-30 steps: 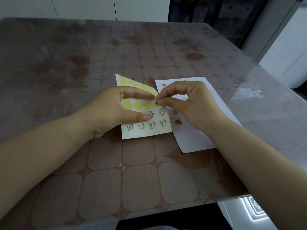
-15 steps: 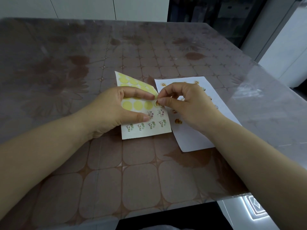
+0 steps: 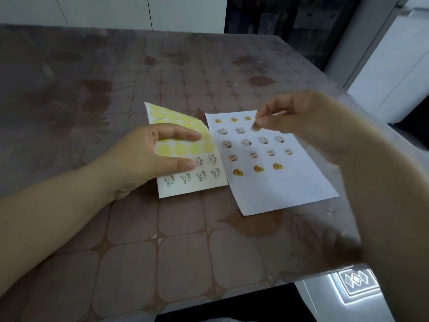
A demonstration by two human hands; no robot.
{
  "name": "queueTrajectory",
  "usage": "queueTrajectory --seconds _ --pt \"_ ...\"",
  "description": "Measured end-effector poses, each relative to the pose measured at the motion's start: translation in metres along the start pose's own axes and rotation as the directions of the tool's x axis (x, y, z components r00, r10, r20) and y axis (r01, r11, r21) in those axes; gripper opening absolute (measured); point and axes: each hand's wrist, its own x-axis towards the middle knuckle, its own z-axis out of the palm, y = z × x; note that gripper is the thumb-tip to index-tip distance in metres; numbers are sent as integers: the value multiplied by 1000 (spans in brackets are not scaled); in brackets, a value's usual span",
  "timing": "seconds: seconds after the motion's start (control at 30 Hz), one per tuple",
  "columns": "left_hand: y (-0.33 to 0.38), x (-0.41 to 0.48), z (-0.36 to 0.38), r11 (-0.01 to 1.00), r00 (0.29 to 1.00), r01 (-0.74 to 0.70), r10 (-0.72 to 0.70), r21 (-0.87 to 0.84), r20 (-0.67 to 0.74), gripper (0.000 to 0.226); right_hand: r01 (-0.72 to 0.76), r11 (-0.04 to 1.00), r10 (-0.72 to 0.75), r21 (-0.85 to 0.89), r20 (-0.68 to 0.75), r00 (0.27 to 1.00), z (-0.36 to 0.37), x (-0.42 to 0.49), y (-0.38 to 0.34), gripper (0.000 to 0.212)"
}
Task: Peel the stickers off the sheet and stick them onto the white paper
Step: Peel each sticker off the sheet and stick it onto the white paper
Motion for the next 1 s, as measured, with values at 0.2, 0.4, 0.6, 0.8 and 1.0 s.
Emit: queueTrajectory --seconds 0.2,0.4,0.6,0.8,1.0 --pt "-3 4 2 986 1000 -8 5 -165 -17 42 -239 965 253 -111 129 959 -35 -16 26 5" --pt "-2 4 5 987 999 -27 20 -158 -45 46 -316 943 326 -101 98 940 -29 -16 44 13" --pt "-1 7 6 969 993 -86 65 -230 -96 77 -361 931 366 -58 140 920 -29 -14 46 33" --pt "-5 9 7 968 990 -122 104 -219 -91 87 -383 923 384 -34 150 911 -28 -10 47 29" --pt "-10 9 6 962 987 -152 136 -225 -87 89 -348 924 369 -159 131 920 -29 -6 48 29"
